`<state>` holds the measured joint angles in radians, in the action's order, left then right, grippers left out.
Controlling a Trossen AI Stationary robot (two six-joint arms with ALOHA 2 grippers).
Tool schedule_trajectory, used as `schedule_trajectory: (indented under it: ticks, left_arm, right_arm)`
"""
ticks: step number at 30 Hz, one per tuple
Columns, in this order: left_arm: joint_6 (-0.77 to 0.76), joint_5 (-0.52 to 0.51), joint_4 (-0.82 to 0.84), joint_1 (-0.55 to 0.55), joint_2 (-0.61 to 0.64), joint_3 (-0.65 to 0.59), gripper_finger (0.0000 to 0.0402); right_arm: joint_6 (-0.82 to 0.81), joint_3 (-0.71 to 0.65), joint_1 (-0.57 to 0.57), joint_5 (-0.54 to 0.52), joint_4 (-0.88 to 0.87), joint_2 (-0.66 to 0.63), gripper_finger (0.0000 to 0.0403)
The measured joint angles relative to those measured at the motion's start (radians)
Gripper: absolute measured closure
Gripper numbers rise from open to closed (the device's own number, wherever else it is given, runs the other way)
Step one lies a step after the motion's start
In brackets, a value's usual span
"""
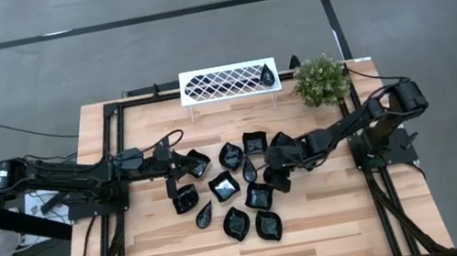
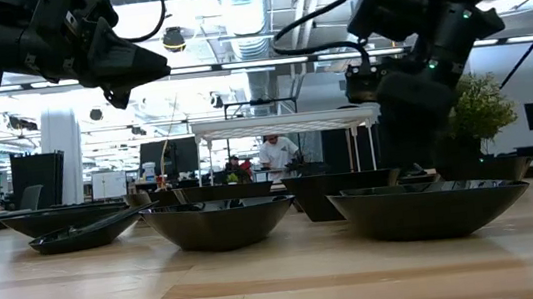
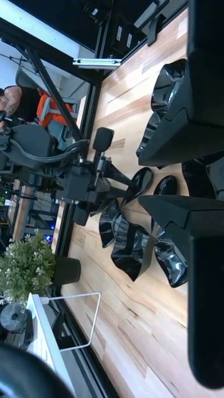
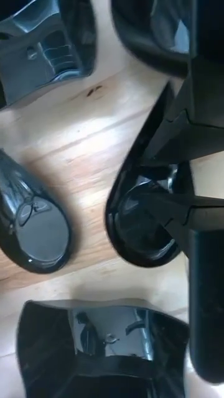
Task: Pick & Place Mini shaped plates
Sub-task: Stack the drop shaped plate on top of the drop shaped plate on the shelf
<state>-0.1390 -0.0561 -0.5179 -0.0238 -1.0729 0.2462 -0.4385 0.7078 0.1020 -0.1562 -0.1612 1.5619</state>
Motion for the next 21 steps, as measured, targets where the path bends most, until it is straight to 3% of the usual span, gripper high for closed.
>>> schedule_trajectory:
  ticks: [11,21]
  left_arm:
    - [0.0,0.0,0.0,0.0,0.0,0.0,0.0314]
    - [0.0,0.0,0.0,0.0,0.0,0.0,0.0314]
  right_arm:
    - [-0.005,0.023,0.0,-0.008,-0.037,-0.001,0.0326]
    - [-0.049,0.023,0.015,-0.05,-0.076,-0.115,0.0326]
